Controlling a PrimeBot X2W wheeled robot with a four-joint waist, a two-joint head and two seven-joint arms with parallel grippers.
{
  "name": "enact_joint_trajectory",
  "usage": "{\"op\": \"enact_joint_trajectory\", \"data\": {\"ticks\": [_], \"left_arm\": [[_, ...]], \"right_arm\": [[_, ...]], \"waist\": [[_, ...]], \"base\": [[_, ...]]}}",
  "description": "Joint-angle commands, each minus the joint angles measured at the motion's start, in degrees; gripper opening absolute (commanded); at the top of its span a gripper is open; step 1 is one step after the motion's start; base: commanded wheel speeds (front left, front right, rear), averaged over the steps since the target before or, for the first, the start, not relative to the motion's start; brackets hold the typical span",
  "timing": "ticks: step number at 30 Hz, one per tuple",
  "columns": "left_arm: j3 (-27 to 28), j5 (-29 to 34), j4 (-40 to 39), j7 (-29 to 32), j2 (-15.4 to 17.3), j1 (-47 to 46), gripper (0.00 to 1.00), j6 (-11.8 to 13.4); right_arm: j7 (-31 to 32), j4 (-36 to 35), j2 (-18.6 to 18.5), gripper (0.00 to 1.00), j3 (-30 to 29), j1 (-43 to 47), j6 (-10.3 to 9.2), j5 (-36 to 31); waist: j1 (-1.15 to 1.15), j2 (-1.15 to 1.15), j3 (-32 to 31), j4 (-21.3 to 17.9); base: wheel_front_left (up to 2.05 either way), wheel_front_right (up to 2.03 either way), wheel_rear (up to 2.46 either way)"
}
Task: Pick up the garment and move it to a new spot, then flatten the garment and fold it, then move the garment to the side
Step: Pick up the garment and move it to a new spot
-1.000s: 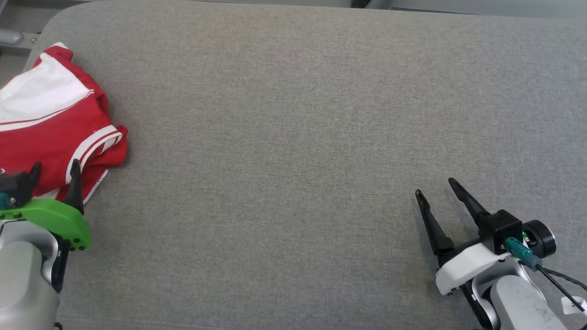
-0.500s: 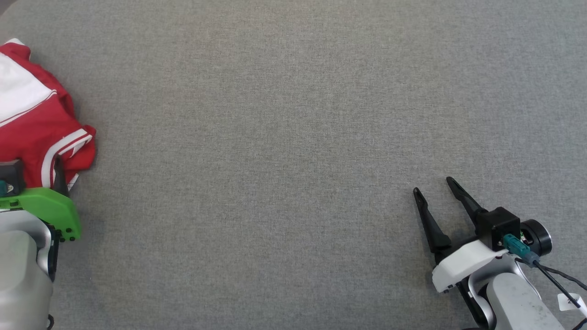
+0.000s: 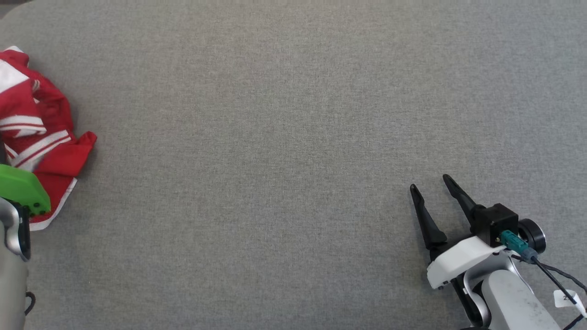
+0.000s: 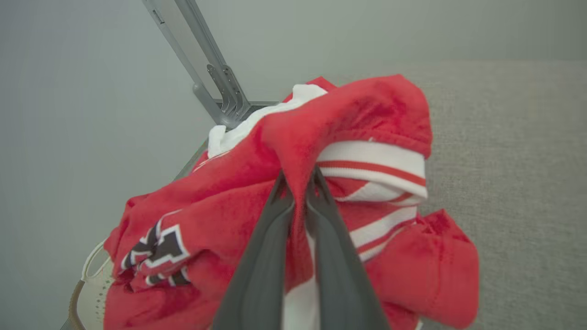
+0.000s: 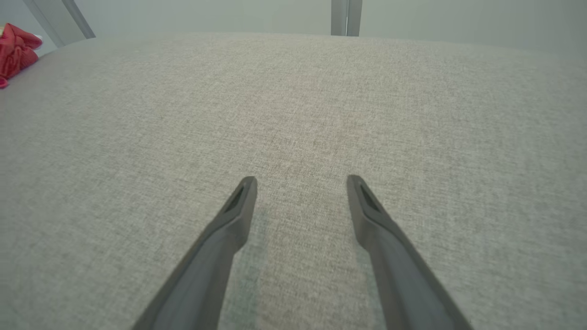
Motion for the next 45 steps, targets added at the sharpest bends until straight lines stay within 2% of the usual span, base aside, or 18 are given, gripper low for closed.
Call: {"op": "enact_joint_trajectory", "data": {"ticks": [1, 6, 11, 16, 19, 23, 26, 27, 30, 35, 41, 42, 43, 44, 45], "left_arm": [[0.4, 0.5, -1.4, 0.0, 0.6, 0.9, 0.0, -0.4], [2.4, 2.7, -10.5, -0.1, 1.2, 2.0, 0.0, -2.3], [2.1, 4.4, -16.9, -0.1, -1.2, 2.9, 0.0, -4.5], [-0.4, 4.5, -22.4, -0.1, -6.8, 5.5, 0.0, -6.3], [-3.1, 4.5, -24.3, -0.1, -11.4, 8.3, 0.0, -7.2], [-6.3, 3.2, -23.9, -0.1, -17.3, 11.4, 0.0, -8.1], [-8.3, 2.1, -22.7, -0.1, -20.2, 12.6, 0.0, -8.5], [-8.3, 2.1, -22.7, -0.1, -20.2, 12.6, 0.0, -8.5], [-9.9, 1.0, -23.2, -0.1, -21.7, 12.8, 0.0, -8.6], [-16.4, -2.9, -25.2, -0.1, -22.2, 13.1, 0.0, -8.8], [-21.2, -5.6, -29.6, -0.1, -22.1, 11.7, 0.0, -7.6], [-21.0, -5.2, -29.8, -0.1, -22.1, 12.0, 0.09, -6.9], [-20.8, -5.2, -29.5, 0.0, -22.1, 12.7, 0.84, -6.4], [-20.6, -5.2, -29.0, 0.0, -22.1, 13.4, 1.0, -6.0], [-20.3, -4.7, -28.5, 0.0, -22.1, 14.0, 1.0, -5.6]], "right_arm": [[-0.2, 0.2, 0.3, 1.0, 0.0, 0.6, -0.06, 0.3], [-0.2, 0.5, 2.3, 1.0, 0.3, 1.3, -0.06, 0.9], [-0.2, 1.1, 4.1, 1.0, 0.7, 2.3, -0.06, 1.7], [-0.2, 1.5, 5.1, 1.0, 0.4, 3.5, -0.06, 2.4], [-0.2, 1.9, 5.5, 1.0, 0.1, 4.4, -0.06, 2.5], [-0.2, 2.1, 5.8, 1.0, -0.2, 4.7, -0.06, 2.5], [-0.2, 2.1, 5.8, 1.0, 0.0, 4.0, -0.06, 2.5], [-0.2, 2.1, 5.8, 1.0, 0.0, 4.0, -0.06, 2.5], [-0.2, 2.3, 5.8, 1.0, 0.1, 3.7, -0.06, 2.4], [-0.2, 2.7, 5.8, 1.0, 0.3, 3.9, -0.06, 2.5], [-0.2, 2.8, 5.9, 1.0, -0.5, 4.3, -0.06, 2.9], [-0.2, 2.9, 6.0, 1.0, -0.6, 4.3, -0.06, 2.9], [-0.2, 2.9, 6.1, 1.0, -0.5, 4.3, -0.06, 3.1], [-0.2, 2.9, 6.1, 1.0, -0.3, 4.2, -0.06, 3.0], [-0.2, 2.9, 6.2, 1.0, -0.3, 4.0, -0.06, 3.1]], "waist": [[0.0, 0.0, -1.6, 0.0], [0.0, 0.0, -5.5, -0.1], [0.0, 0.0, -8.8, -0.8], [0.0, 0.0, -11.4, -3.2], [0.0, 0.0, -12.6, -5.7], [0.0, 0.0, -12.9, -10.2], [0.0, 0.0, -12.2, -14.4], [0.0, 0.0, -12.2, -14.4], [0.0, 0.0, -11.5, -18.7], [0.0, 0.0, -10.7, -24.0], [0.0, 0.0, -10.2, -26.0], [0.0, 0.0, -10.2, -25.9], [0.0, 0.0, -10.2, -25.7], [0.0, 0.0, -10.3, -25.5], [0.0, 0.0, -10.4, -25.2]], "base": [[0.0, 0.0, 0.0], [0.0, 0.0, 0.0], [0.0, 0.0, 0.0], [0.0, 0.0, 0.0], [0.0, 0.0, 0.0], [0.0, 0.0, 0.0], [0.0, 0.0, 0.0], [0.0, 0.0, 0.0], [0.0, 0.0, 0.0], [0.0, 0.0, 0.0], [0.0, 0.0, 0.0], [0.0, 0.0, 0.0], [0.0, 0.0, 0.0], [0.0, 0.0, 0.0], [0.0, 0.0, 0.0]]}}
